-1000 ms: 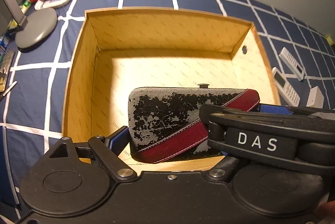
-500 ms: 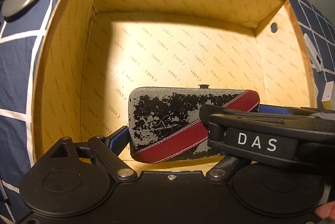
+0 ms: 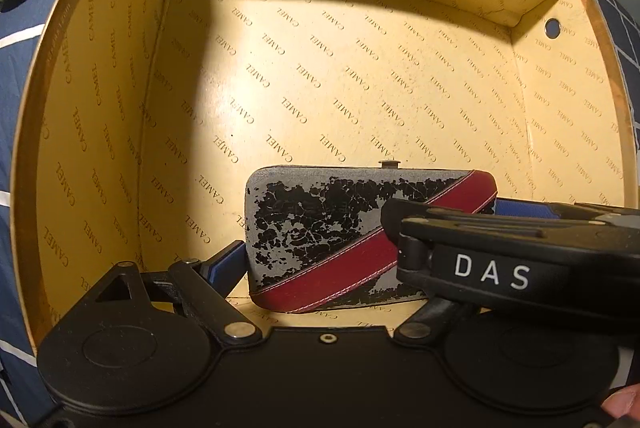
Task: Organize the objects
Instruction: 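Lower the held wallet into the cardboard box with the right gripper, then open the right gripper to release the wallet and withdraw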
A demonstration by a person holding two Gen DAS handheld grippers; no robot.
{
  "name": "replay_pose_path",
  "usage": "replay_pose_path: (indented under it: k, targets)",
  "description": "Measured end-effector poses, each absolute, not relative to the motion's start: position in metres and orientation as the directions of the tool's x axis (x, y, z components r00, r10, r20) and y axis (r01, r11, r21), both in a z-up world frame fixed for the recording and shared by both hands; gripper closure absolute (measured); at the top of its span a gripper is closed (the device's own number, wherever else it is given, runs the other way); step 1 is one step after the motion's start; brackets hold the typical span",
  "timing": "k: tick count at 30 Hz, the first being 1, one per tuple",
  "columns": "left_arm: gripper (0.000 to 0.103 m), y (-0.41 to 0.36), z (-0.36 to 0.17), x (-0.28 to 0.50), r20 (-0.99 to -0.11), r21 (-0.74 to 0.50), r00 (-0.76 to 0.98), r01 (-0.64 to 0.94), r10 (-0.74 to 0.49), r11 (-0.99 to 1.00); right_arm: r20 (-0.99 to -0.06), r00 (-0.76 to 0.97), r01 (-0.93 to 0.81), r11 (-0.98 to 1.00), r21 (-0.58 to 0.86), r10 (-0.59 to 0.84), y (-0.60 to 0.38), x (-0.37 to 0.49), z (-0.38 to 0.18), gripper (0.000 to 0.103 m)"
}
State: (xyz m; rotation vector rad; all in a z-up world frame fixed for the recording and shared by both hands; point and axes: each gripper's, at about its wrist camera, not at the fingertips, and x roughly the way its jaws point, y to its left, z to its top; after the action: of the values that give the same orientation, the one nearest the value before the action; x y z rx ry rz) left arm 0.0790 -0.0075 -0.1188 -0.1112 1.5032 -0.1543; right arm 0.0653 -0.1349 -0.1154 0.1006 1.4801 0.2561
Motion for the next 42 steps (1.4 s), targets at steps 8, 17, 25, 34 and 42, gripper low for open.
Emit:
replay_pose_path:
  k: [8,17,25,34,42]
  targets:
    - [0.019,-0.008,-0.122,0.08,-0.984,-0.17,0.051,0.032,-0.172,0.985,-0.973,0.051,-0.105,0.97,0.218,0.224,-0.133,0.068,-0.122,0.023]
    - [0.017,-0.008,-0.119,0.08,-0.984,-0.166,0.061,0.038,-0.168,0.985,-0.97,0.05,-0.08,0.969,0.232,0.236,-0.138,0.067,-0.119,0.024]
    - [0.016,-0.004,-0.101,0.075,-0.98,-0.161,0.109,0.039,-0.165,0.986,-0.966,0.106,-0.086,0.97,0.228,0.236,-0.139,0.061,-0.101,0.023]
    - [0.013,-0.003,-0.062,0.062,-0.966,-0.15,0.205,0.053,-0.158,0.987,-0.944,0.217,-0.096,0.968,0.232,0.248,-0.15,0.047,-0.061,0.022]
    - [0.007,-0.015,-0.028,0.04,-0.945,-0.125,0.292,0.087,-0.145,0.988,-0.91,0.319,-0.091,0.964,0.248,0.264,-0.165,0.026,-0.025,0.021]
